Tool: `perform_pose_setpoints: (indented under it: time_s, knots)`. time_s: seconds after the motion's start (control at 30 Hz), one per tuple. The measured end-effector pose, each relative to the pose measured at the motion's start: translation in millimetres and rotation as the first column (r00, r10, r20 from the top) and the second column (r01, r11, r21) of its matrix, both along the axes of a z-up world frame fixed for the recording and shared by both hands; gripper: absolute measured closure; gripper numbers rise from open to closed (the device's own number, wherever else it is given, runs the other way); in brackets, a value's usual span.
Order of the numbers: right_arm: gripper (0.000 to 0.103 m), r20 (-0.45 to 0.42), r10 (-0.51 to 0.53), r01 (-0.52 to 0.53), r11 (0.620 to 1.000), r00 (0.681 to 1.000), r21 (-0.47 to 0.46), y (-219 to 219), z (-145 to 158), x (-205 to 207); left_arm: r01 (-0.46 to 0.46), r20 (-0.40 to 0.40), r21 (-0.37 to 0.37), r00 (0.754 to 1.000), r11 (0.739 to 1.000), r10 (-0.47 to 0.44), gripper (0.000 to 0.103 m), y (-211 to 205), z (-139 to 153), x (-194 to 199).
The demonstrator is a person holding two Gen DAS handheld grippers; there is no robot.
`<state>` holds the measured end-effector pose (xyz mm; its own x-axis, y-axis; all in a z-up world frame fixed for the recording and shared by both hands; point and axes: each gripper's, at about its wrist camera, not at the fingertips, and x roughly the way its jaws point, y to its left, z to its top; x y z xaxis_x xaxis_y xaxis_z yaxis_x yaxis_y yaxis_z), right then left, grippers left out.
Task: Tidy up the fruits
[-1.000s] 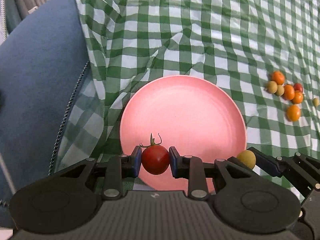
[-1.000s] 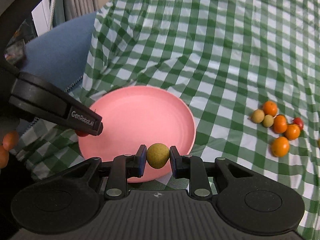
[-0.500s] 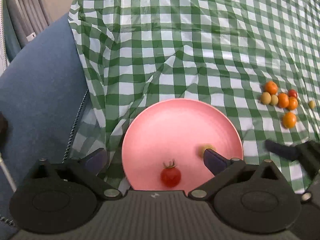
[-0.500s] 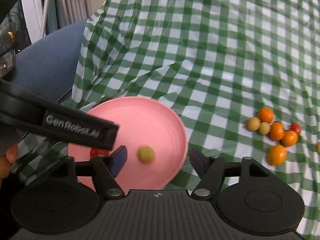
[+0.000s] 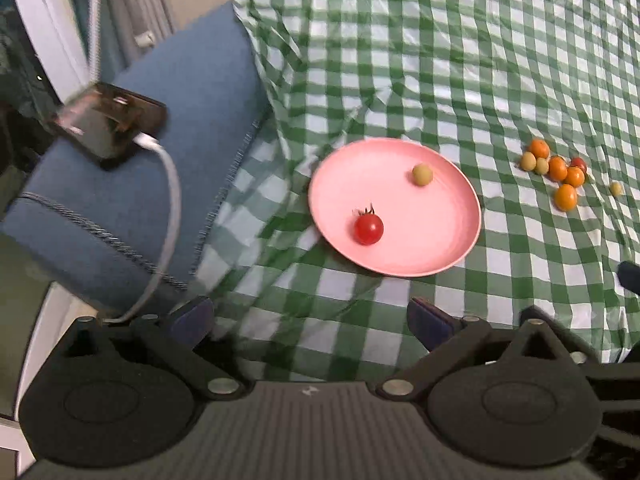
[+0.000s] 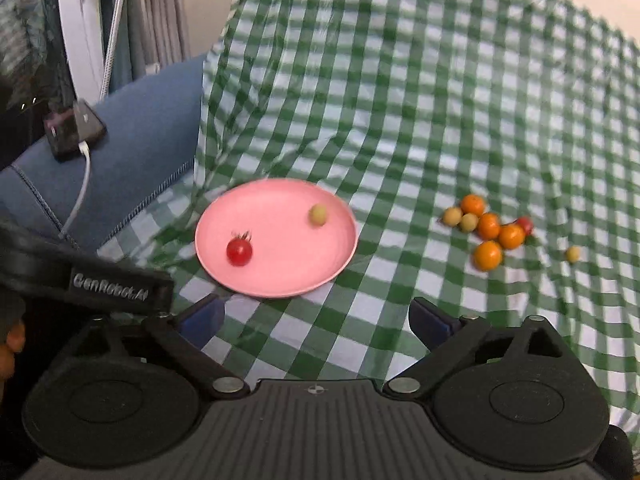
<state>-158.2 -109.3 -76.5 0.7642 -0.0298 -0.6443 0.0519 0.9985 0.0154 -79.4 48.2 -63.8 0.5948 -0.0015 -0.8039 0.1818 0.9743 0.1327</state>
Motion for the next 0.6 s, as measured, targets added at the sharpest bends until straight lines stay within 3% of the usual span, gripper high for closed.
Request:
perform_pose_setpoints:
  time_s: [0.23, 0.6]
  knots:
    - [0.003, 0.094, -0.004, 0.005, 1.000, 0.996, -0.009, 5, 24, -38, 0.002, 0.125, 0.001, 0.992, 1.000, -0.002, 0.000, 2, 31, -36]
    - [0.003, 0.150, -0.004, 0.006, 1.000, 0.989, -0.011, 6, 38, -63, -0.002, 0.189, -0.012, 0.982, 1.000, 0.004, 0.000, 8, 50, -67]
